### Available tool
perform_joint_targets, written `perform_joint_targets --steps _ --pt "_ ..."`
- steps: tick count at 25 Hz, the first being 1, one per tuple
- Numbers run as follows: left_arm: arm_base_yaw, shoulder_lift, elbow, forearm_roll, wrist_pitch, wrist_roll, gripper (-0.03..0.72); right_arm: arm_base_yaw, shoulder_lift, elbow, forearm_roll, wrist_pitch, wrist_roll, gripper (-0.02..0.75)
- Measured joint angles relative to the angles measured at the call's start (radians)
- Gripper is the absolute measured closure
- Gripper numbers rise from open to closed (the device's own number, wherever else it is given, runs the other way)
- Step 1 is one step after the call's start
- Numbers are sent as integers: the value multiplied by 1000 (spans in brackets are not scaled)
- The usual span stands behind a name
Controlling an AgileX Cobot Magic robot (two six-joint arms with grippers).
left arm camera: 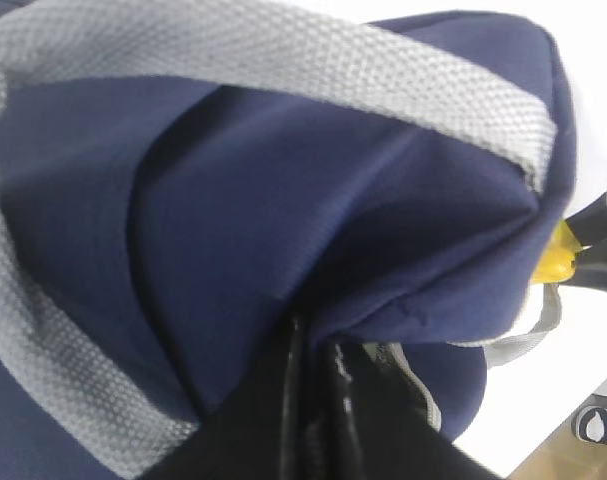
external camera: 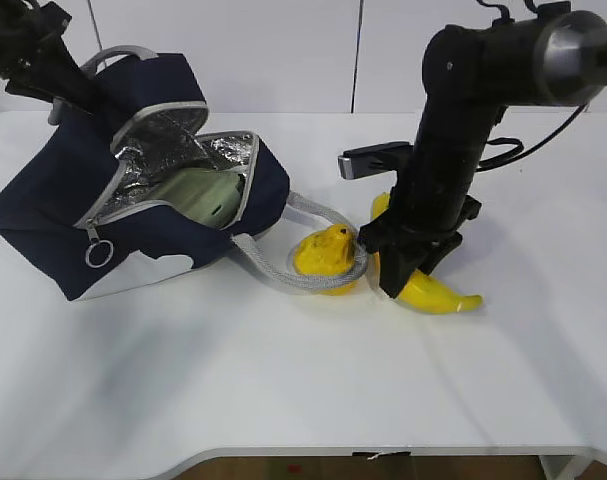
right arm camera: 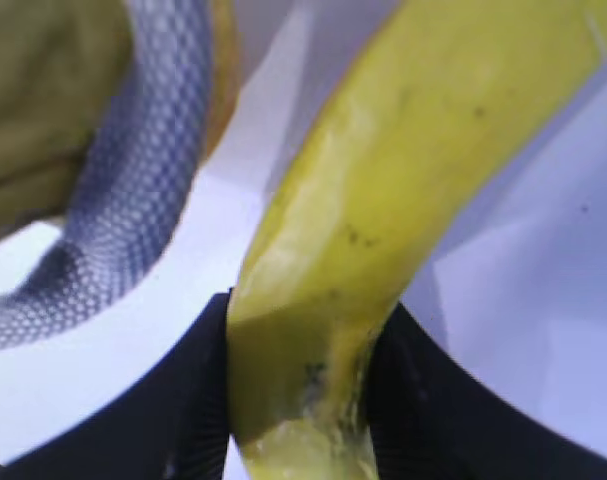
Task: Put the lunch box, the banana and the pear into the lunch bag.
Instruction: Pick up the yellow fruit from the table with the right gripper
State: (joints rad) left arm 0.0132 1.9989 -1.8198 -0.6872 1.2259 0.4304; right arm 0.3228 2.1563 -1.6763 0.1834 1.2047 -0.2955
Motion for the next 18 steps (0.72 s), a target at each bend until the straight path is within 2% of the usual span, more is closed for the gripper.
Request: perform_joint_targets --steps 6,10,13,18 --pt "0 0 0 0 0 0 683 0 -58 -8 4 7 21 453" --pt "0 0 0 0 0 0 683 0 -133 -8 58 9 20 453" --pt "0 0 0 0 0 0 683 0 -179 -10 150 12 -15 453" --pt "0 0 0 0 0 0 683 0 -202 -11 422 14 -134 453"
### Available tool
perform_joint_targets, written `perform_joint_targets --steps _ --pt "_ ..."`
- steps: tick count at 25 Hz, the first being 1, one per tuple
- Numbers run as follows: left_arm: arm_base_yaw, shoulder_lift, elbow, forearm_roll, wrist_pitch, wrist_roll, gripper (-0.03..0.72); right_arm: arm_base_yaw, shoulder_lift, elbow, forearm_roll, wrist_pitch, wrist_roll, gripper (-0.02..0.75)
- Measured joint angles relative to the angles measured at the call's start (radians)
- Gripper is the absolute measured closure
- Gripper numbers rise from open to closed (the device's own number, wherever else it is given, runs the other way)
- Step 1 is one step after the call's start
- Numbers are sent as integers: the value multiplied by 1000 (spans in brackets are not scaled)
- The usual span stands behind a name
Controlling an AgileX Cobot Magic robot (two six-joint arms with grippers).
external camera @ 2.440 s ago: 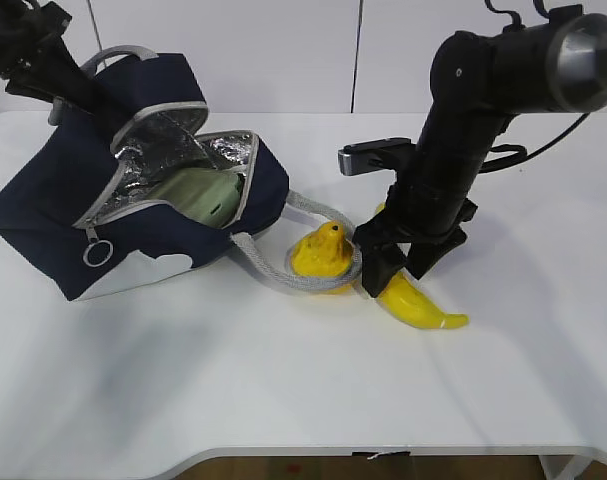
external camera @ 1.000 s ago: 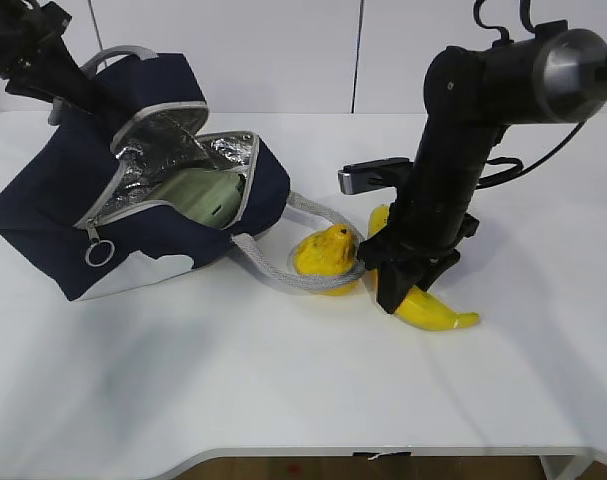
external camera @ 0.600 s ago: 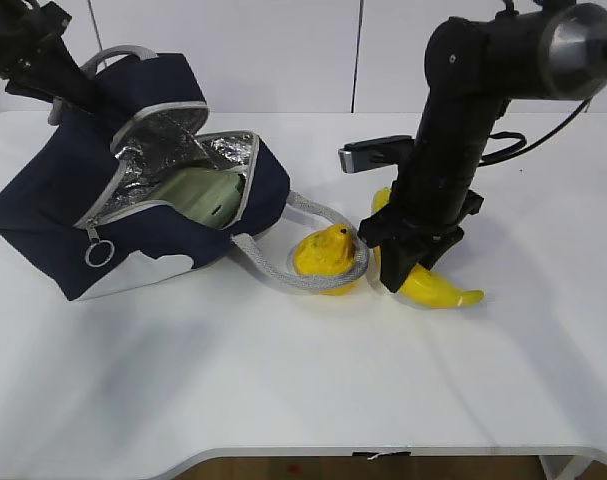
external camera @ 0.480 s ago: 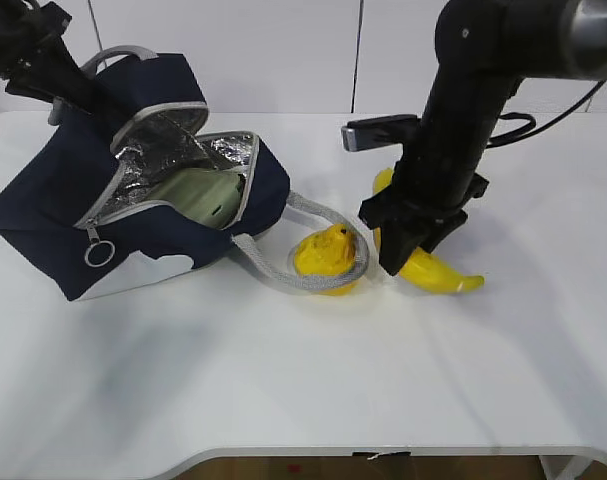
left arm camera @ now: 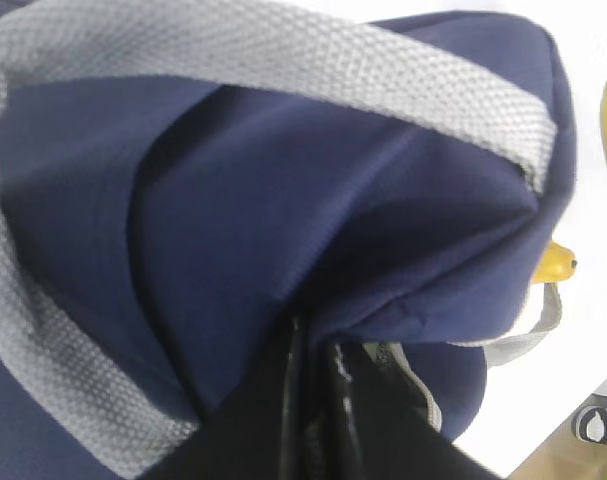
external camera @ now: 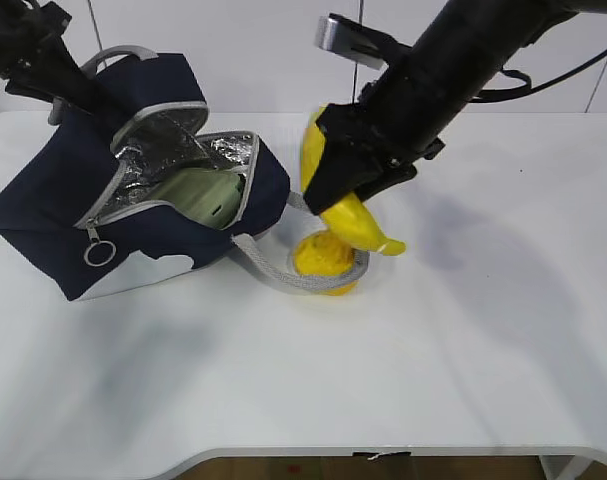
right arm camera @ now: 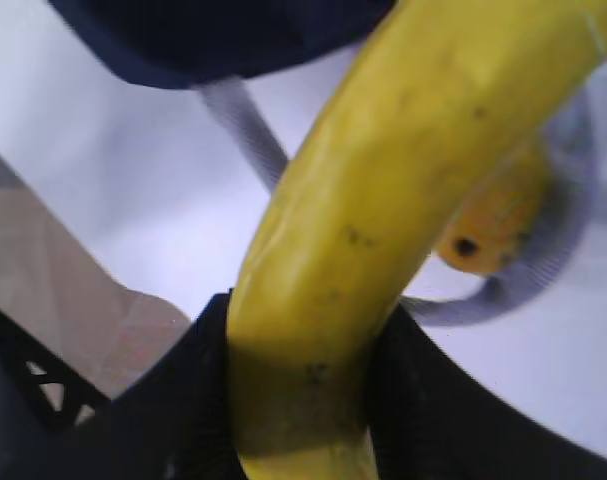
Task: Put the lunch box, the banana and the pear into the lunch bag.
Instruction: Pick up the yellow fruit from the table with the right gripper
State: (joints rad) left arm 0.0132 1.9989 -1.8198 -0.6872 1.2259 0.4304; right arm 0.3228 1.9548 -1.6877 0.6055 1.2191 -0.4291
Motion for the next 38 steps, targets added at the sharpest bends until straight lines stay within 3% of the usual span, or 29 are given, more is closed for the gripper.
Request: perform_joint_targets --steps 3,7,18,38 --pt "0 0 0 0 0 0 683 0 0 0 141 0 -72 453" --pt "1 0 0 -4 0 0 683 2 -2 0 244 0 -129 453" --pt "2 2 0 -112 0 -2 683 76 92 -65 335 0 -143 453" --pt "2 2 0 -157 0 -2 683 93 483 -556 448 0 -55 453"
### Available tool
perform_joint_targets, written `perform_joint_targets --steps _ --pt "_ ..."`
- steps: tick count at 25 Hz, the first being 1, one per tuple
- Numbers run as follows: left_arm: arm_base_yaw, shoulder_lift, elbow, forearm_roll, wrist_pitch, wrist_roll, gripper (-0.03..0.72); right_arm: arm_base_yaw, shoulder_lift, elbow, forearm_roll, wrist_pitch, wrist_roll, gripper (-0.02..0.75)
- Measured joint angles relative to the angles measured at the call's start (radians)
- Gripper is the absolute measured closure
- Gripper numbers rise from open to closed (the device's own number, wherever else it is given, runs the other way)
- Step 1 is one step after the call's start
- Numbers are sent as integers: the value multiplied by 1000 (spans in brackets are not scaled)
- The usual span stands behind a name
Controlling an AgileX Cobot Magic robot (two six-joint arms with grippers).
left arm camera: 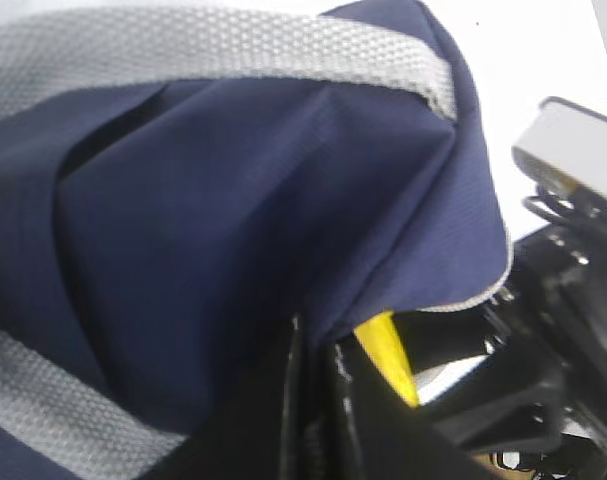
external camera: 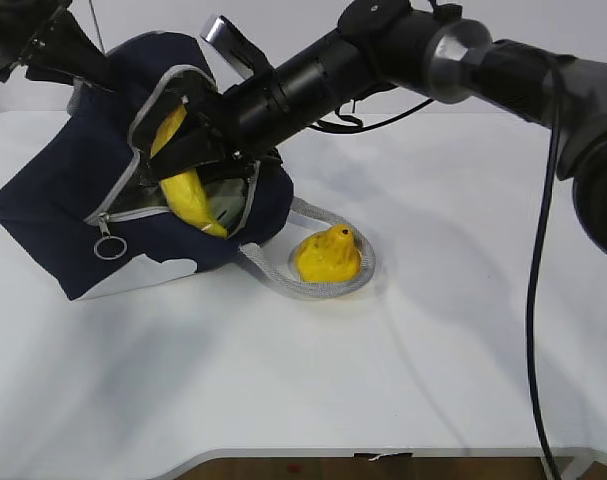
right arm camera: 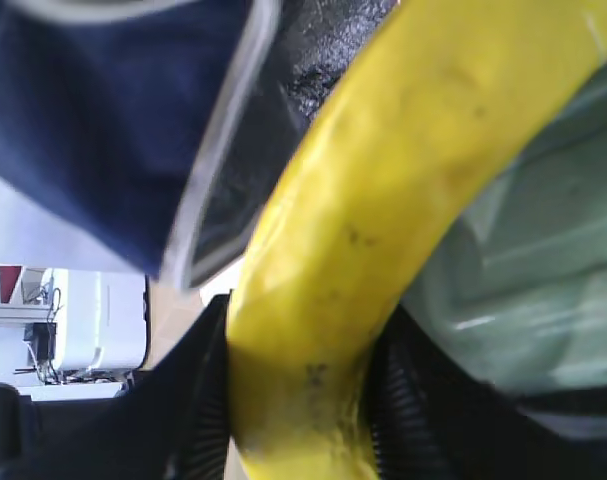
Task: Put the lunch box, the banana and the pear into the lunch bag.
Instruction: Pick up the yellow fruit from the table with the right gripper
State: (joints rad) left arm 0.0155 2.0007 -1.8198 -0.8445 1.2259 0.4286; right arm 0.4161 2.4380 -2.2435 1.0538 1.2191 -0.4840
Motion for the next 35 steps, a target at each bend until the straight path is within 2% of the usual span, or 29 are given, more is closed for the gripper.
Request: perform_joint_targets --steps 9,25,35 --pt "0 0 0 0 0 0 683 0 37 -22 21 -13 1 453" --pt "0 0 0 -5 0 0 683 4 40 -22 48 -143 2 454" --pt "0 0 0 -8 -4 0 683 42 41 -22 52 -241 -6 454"
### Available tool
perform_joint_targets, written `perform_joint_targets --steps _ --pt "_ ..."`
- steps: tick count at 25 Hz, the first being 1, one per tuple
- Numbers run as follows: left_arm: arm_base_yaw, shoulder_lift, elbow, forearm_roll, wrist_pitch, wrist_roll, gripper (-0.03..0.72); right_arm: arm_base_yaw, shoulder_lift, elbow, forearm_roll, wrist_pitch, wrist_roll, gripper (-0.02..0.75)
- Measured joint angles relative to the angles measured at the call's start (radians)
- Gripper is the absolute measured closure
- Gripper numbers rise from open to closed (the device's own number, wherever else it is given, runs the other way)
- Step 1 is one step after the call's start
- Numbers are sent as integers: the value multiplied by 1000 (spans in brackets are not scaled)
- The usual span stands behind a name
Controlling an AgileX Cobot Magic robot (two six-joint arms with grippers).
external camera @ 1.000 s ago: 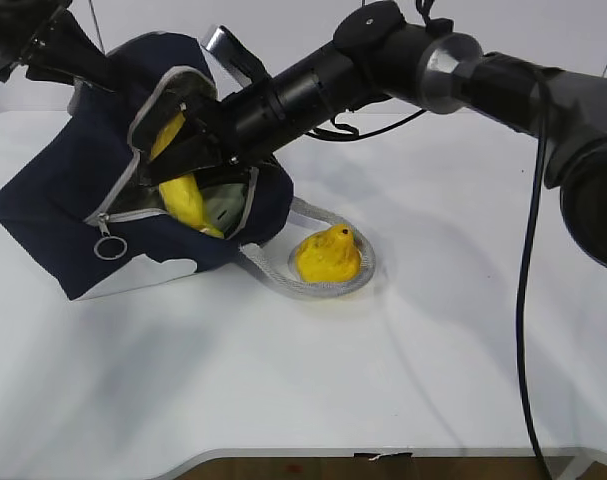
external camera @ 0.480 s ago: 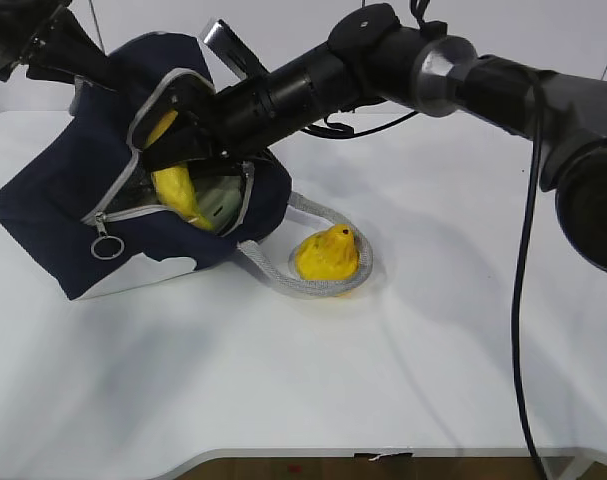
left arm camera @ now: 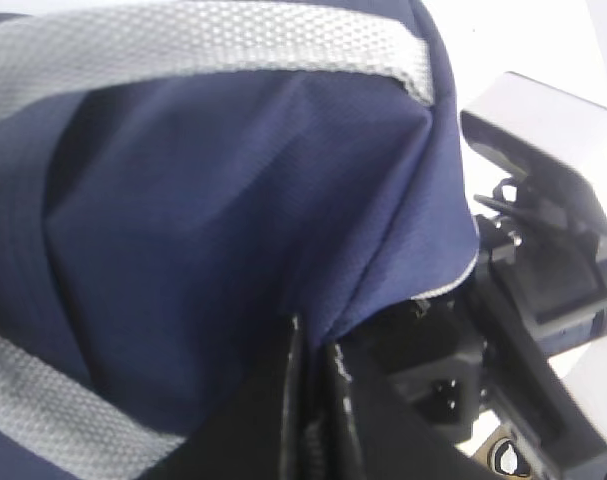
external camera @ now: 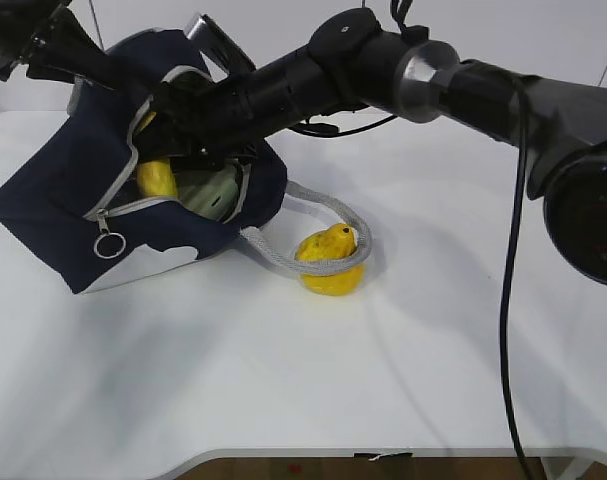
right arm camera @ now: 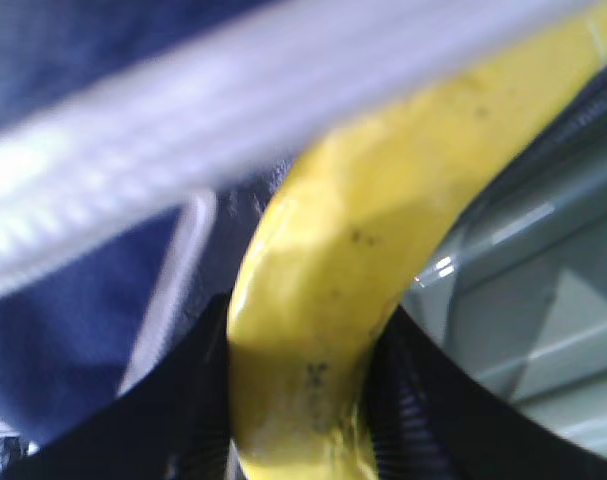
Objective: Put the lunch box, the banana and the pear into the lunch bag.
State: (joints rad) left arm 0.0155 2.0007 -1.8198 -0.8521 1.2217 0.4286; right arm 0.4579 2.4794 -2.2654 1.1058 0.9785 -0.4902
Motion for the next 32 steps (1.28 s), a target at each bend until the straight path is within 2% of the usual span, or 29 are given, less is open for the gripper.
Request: perform_joint_targets --steps 11,13,17,19,21,26,32 --pt "0 0 0 0 0 0 683 15 0 0 0 -32 -2 431" --pt "1 0 0 0 0 0 683 15 0 0 0 -34 -4 388" --pt "1 0 0 0 0 0 683 15 0 0 -11 -28 -14 217" --pt "1 0 0 0 0 0 683 15 0 0 -46 7 -16 167" --pt "1 0 0 0 0 0 683 15 0 0 -92 48 -2 150" --pt "1 0 0 4 0 0 683 15 0 -38 -180 132 17 148" --pt "1 0 0 20 0 0 683 15 0 -183 -390 242 127 149"
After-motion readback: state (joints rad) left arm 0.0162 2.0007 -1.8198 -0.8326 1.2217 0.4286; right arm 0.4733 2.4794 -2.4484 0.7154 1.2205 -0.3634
